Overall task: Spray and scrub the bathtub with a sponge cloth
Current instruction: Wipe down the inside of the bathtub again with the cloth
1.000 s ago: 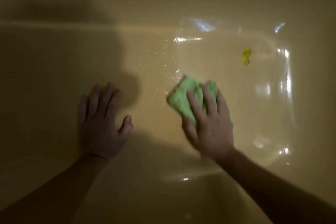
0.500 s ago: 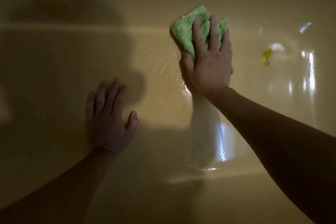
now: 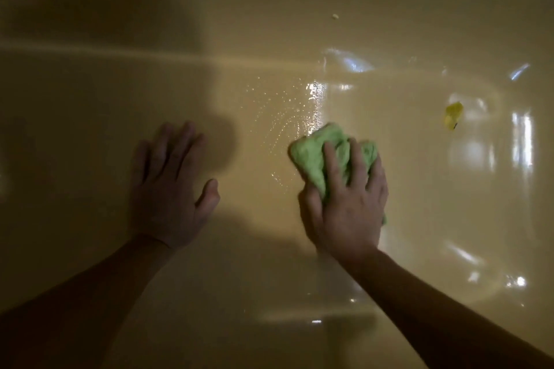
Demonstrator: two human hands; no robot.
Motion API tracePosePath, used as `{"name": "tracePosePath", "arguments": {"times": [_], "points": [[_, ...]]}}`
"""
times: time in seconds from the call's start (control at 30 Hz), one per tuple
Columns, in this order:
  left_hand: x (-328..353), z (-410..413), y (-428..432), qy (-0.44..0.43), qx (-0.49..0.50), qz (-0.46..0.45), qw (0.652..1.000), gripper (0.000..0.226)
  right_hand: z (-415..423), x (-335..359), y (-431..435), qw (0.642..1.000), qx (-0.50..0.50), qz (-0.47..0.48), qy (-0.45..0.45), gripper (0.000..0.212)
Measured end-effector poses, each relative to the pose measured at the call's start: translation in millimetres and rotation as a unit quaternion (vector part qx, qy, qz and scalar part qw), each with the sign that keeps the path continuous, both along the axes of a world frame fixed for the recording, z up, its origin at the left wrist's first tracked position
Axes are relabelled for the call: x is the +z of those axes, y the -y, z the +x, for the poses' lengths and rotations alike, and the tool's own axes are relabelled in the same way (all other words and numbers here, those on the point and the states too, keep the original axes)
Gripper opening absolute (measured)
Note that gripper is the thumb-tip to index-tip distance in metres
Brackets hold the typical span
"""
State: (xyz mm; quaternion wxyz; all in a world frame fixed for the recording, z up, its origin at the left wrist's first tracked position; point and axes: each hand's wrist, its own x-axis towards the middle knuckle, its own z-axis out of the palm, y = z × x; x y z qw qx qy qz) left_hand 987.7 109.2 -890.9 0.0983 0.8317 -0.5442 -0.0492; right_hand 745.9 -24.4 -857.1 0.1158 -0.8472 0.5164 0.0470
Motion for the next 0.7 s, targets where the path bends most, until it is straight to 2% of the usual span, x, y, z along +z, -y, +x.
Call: {"name": "tracePosePath", "arguments": {"times": [0.1,0.2,0.3,0.5,0.6,0.7], "points": [[1.1,6.2,-0.6,0.005,-0.011,-0.002,1.000,0.074,62.8,-5.3,64.5,0.998,-0.035,-0.042,0.027,0.074],[0.6,13.5,-2.5,-0.007,-0.010,-0.002,1.000,0.073,78.2,-6.9,77.5,0.997,-0.027,-0.065,0.029,0.073],[1.3,19.4,-5.6,-0.009,0.003,0.005,1.000,0.073,44.5,-5.0,27.5,0.998,0.004,-0.060,0.032,0.071],[2.7,31.5,-6.7,-0.013,0.037,0.004,0.999,0.074,-39.2,13.0,-113.1,0.998,0.052,0.039,-0.006,0.075],[0.7,38.4,-8.7,-0.012,0.031,0.001,0.999,0.074,-20.2,7.8,-91.0,0.998,0.056,0.033,-0.013,0.073],[-1.0,41.5,-14.1,-0.001,0.014,0.009,1.000,0.074,47.4,-3.4,-18.8,1.000,0.008,-0.017,-0.002,0.075]]}}
